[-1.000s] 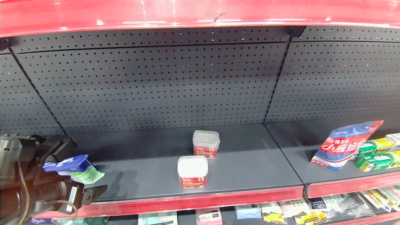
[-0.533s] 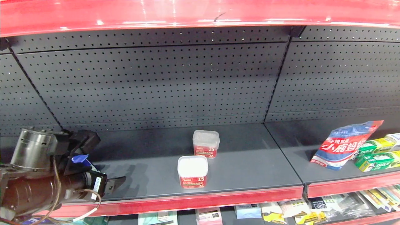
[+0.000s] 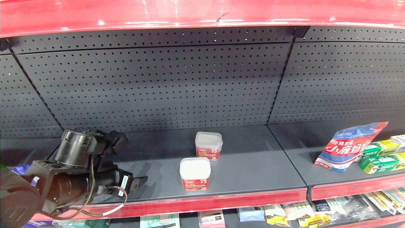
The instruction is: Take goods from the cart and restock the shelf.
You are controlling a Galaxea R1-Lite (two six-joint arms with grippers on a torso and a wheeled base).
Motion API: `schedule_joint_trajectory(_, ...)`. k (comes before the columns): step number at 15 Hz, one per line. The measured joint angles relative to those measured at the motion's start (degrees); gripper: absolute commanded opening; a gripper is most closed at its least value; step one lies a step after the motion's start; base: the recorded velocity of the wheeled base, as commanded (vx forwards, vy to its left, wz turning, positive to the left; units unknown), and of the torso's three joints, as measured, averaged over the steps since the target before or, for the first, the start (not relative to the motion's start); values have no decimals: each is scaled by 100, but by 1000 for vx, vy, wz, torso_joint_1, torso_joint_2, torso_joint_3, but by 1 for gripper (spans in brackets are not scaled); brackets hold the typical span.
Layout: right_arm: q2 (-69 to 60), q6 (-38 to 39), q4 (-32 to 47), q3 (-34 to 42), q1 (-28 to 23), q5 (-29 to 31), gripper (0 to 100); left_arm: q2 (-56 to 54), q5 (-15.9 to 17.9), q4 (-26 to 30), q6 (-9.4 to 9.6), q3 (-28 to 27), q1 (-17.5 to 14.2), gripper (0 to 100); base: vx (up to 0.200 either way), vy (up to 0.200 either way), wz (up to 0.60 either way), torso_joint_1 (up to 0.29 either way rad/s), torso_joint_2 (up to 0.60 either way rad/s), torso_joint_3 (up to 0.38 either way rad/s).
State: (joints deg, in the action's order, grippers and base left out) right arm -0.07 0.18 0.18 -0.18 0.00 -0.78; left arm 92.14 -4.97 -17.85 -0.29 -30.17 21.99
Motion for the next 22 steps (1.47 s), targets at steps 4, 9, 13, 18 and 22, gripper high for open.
schedule_joint_trajectory(4, 0, 0, 0, 0, 0, 2, 100, 568, -44, -89, -93, -533, 297, 100, 0, 0, 0, 0, 0, 0)
schedule_joint_trajectory(9, 0, 0, 0, 0, 0, 0, 100, 1162, -61, -613, -35, -731, 374, 100, 0, 0, 0, 0, 0, 0)
schedule_joint_trajectory(13, 0, 0, -2, 0, 0, 2, 100, 1582, -77, -747, 83, -909, 490, 100, 0, 0, 0, 0, 0, 0)
schedule_joint_trajectory(18, 0, 0, 0, 0, 0, 0, 100, 1833, -82, -777, 116, -1184, 608, 100, 0, 0, 0, 0, 0, 0)
schedule_joint_trajectory(22, 0, 2, -2, 0, 0, -1, 100, 1883, -82, -884, 108, -1230, 658, 100, 0, 0, 0, 0, 0, 0)
